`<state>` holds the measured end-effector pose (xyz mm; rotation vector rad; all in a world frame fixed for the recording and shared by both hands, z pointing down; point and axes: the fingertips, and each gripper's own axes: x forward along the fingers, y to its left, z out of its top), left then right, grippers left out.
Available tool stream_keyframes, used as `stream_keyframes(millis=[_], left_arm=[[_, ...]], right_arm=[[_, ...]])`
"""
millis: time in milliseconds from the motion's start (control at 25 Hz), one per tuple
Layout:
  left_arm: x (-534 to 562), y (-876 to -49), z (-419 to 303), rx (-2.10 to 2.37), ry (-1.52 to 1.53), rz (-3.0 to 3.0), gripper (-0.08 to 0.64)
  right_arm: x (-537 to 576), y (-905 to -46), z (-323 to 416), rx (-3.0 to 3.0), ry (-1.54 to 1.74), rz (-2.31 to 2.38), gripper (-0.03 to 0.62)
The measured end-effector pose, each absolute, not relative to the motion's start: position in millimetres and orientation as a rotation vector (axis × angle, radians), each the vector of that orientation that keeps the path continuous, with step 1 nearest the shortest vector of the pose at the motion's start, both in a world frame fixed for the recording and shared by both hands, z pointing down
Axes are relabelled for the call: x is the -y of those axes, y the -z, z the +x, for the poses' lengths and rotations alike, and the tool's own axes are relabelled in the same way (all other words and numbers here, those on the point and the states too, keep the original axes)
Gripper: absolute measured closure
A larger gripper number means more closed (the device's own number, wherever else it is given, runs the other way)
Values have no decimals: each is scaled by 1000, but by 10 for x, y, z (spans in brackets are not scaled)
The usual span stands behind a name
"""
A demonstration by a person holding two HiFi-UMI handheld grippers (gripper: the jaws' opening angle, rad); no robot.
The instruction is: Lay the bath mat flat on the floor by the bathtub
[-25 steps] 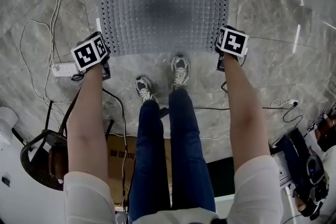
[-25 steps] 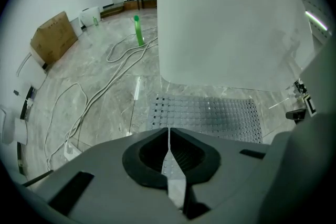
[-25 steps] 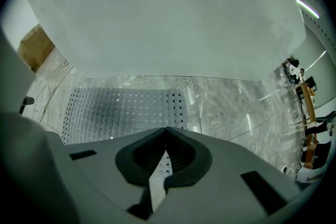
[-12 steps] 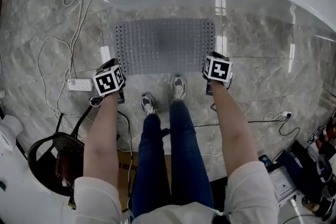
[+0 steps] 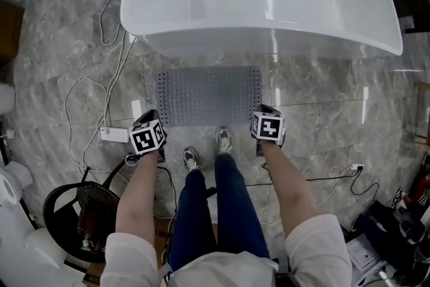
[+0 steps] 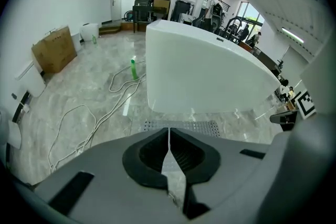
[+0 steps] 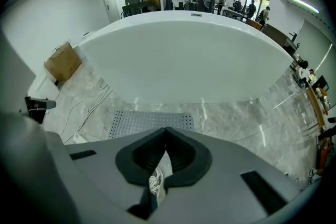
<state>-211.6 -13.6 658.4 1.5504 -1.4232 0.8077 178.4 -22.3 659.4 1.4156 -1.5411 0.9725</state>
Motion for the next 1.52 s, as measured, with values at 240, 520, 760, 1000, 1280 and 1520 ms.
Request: stream_keyframes(millis=[240,520,760,1000,1280,1520], left_arm=[[142,-5865,-2060,1449,-770,1626,518],[95,-4994,-1898,1474,-675,1741,518],[-101,-4341,-1755,1466,-632,1869,518],[-237,-3807,-1670,1495,-542,1931,518],[-350,-3267,-1581,1532,-463,2033,518],[-317,-2839,-1528,1563,-375,2113,518]], right_arm=[[209,-5884,1674,1657,-925,1415,563],[178,-5057,1609,1756,-913,1523,563],[30,-4381,1587,1854,-904,1594,563],[-121,-3816,1508,1959,-773,1562,563],[-148,-3103,1453,2105,-614,1611,562],[-158,-2644,1399,2202,-544,1649,563]])
